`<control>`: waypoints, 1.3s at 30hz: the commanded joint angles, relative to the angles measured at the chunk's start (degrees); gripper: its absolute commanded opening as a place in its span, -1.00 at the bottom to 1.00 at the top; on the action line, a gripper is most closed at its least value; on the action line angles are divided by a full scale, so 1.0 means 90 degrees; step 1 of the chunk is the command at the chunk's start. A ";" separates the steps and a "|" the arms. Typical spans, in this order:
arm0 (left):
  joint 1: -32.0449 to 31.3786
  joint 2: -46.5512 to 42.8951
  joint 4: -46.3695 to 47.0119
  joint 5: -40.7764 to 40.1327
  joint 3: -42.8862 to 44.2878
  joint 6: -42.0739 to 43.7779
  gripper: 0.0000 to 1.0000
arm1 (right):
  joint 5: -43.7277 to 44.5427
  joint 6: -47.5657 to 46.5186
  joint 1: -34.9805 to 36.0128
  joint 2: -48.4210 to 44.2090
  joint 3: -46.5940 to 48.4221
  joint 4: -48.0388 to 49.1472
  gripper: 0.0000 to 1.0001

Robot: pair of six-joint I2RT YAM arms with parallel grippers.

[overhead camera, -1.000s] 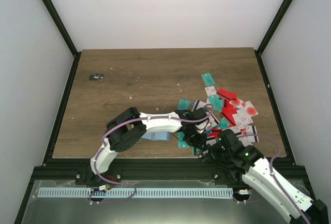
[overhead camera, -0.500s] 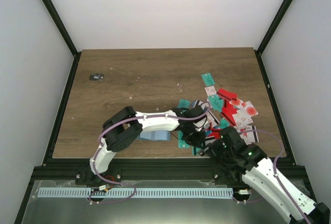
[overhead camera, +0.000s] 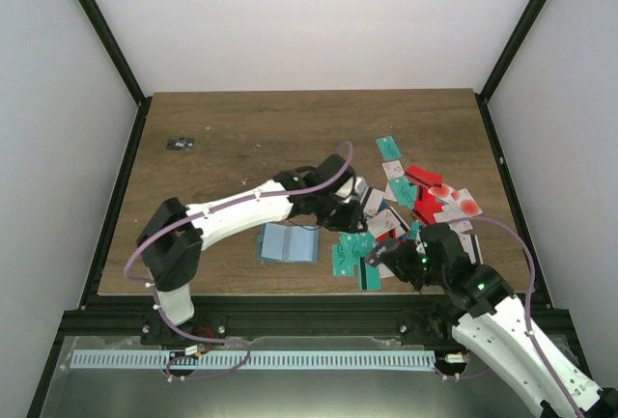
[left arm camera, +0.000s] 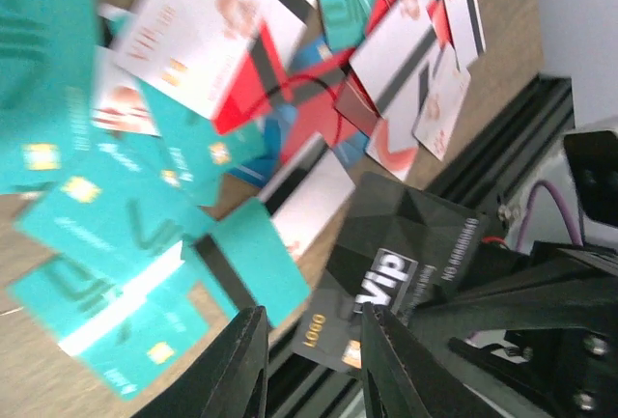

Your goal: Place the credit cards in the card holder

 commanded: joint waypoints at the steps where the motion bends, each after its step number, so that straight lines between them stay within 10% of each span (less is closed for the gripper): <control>1: 0.0426 -0.0729 -0.0501 -0.0917 -0.0337 0.0170 -0.42 | -0.0416 -0.1095 -0.0048 0.0154 0.0260 0.1611 -0.99; 13: 0.2238 -0.2619 -0.1247 -0.1383 -0.2399 0.0690 -0.50 | -0.2921 -0.2650 -0.0029 0.3412 0.0360 0.5427 -0.99; 39: 0.3760 -0.2045 -0.0980 -0.0700 -0.3643 0.1698 -0.56 | -0.3047 -0.2879 0.1012 0.7880 0.1819 0.6713 -0.99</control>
